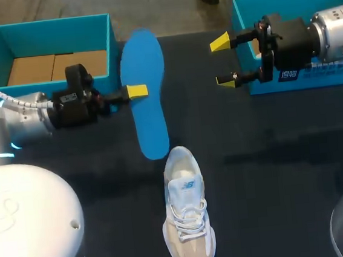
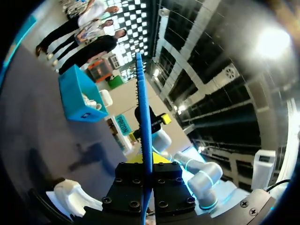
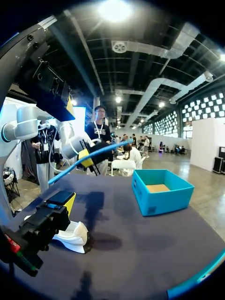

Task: Take the shoe out of the shoebox, open the shoe tongue, remove and reinsert the insole, then place the shoe into the shoebox

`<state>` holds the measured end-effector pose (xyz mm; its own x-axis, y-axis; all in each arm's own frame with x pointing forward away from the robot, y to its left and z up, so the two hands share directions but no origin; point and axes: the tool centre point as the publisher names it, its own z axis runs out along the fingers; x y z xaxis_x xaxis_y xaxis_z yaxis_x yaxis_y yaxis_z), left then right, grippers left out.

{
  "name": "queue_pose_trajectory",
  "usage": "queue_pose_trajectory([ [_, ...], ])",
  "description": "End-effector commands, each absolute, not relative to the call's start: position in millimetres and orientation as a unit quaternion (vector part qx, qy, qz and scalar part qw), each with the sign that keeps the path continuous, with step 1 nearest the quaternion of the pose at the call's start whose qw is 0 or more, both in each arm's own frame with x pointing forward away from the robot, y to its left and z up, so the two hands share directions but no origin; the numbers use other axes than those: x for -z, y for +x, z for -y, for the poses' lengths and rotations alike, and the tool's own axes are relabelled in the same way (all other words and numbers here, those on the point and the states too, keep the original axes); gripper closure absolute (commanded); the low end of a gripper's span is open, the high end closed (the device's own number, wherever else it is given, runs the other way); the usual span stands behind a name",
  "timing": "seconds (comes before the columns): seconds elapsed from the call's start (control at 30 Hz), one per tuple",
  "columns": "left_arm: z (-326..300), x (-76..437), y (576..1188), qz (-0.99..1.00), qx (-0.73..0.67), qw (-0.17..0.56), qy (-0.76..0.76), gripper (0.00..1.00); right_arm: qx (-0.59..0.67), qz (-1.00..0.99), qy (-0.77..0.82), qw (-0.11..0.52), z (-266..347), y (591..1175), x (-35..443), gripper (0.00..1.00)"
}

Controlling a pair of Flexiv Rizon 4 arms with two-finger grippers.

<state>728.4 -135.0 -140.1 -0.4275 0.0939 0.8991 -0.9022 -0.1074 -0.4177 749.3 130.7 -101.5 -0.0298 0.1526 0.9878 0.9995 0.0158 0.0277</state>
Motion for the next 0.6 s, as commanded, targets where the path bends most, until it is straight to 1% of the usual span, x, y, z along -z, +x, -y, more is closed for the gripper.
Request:
queue_pose_trajectory([
  [0.03, 147, 160, 737, 0.404, -0.523, 0.569, 0.488, 1.0, 0.463, 0.547, -0.527, 0.455, -132, 750, 102, 0.0],
  [0.4, 163, 189, 735, 0.386, -0.534, 0.559, 0.502, 1.0, 0.463, 0.547, -0.527, 0.455, -132, 750, 102, 0.0],
  [0.6, 167, 192, 740, 0.393, -0.548, 0.55, 0.493, 1.0, 0.463, 0.547, -0.527, 0.455, -132, 750, 102, 0.0],
])
